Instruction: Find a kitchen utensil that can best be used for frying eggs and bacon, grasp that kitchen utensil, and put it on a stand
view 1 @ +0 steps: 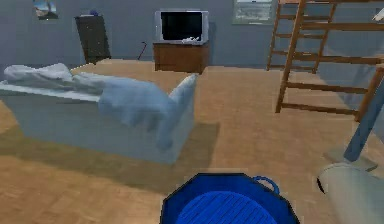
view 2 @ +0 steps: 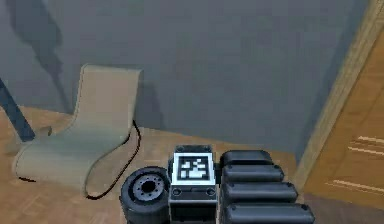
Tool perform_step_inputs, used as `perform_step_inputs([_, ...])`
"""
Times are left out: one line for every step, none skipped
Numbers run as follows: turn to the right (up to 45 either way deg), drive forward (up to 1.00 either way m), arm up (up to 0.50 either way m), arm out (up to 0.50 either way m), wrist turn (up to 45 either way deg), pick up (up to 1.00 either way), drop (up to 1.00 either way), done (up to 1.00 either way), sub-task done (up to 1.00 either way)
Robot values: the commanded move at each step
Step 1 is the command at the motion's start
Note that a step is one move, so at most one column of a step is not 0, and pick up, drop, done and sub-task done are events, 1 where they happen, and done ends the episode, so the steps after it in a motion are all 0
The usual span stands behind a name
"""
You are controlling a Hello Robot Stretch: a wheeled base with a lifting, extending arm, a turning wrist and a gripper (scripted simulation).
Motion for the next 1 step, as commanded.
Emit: perform_step_inputs([-45.0, 0.0, 0.0, 0.0, 0.0, 0.0, 0.0, 0.0, 0.0])
